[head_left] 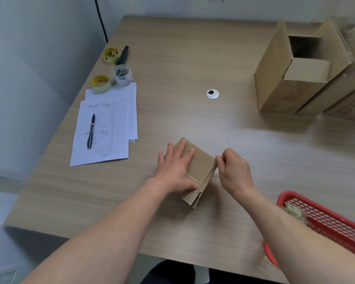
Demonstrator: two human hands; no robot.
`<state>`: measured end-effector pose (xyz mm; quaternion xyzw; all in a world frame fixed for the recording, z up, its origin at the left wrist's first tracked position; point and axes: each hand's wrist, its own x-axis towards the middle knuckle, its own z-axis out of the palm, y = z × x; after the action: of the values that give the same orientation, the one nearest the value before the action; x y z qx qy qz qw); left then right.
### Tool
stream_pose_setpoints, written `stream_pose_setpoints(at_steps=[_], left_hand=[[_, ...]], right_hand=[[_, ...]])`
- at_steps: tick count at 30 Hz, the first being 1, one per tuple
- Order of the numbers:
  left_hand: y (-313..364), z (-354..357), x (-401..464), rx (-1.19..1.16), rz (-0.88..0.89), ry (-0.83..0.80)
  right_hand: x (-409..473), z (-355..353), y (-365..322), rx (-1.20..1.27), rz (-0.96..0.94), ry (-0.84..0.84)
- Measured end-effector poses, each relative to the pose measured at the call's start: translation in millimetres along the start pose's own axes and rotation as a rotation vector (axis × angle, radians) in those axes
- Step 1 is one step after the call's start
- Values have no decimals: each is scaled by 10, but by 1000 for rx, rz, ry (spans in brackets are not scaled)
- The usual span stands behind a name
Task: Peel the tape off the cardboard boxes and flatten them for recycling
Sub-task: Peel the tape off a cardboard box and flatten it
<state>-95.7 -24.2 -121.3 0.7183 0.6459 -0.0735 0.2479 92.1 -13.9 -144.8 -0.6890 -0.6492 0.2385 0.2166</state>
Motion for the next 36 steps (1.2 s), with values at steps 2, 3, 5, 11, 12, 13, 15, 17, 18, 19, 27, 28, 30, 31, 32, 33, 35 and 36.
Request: stream_pose_setpoints(at_steps=[2,3,5,11,12,13,15,17,18,19,27,28,30,31,32,33,35,36], left_hand=[[0,3,0,-6,-3,0],[5,3,-2,-6,-3,2],[19,0,-2,-4,-2,5],[23,-21,-8,2,-8,-8],[21,-19,-6,0,-8,-8],[22,-19,-5,-2,-7,-7],[29,-19,-5,-5,-6,-7],[29,-16,-1,-7,-7,-7],[25,-16,0,-7,-7,-8],[21,-17,1,-7,-9,-9],[21,-8,9,-15,-12,1],[32,-1,12,-9,-12,5],[68,11,18,16,-16,13],[87,17,21,24,-21,18],[101,20,24,28,-26,21],[110,20,25,27,-29,22],[112,19,28,22,-32,22],[107,16,28,18,-33,21]], right_hand=[[-19,-22,29,101,27,31],[-33,-21,31,118,23,24],[-55,5,7,74,-3,-33],[-7,45,-27,35,-7,-83],[-4,35,-24,49,-13,-81],[-3,26,-26,61,-19,-83],[-3,23,-17,80,-24,-93],[-5,32,8,113,7,-96],[-13,29,11,154,49,-93],[-19,31,18,224,103,-82],[-177,4,69,465,289,-99],[-182,12,60,464,287,-103],[-173,25,36,469,291,-95],[-161,26,22,461,291,-89],[-144,27,16,447,293,-85],[-128,22,10,428,295,-81],[-97,12,-3,406,312,-77],[-87,6,-10,419,338,-77]])
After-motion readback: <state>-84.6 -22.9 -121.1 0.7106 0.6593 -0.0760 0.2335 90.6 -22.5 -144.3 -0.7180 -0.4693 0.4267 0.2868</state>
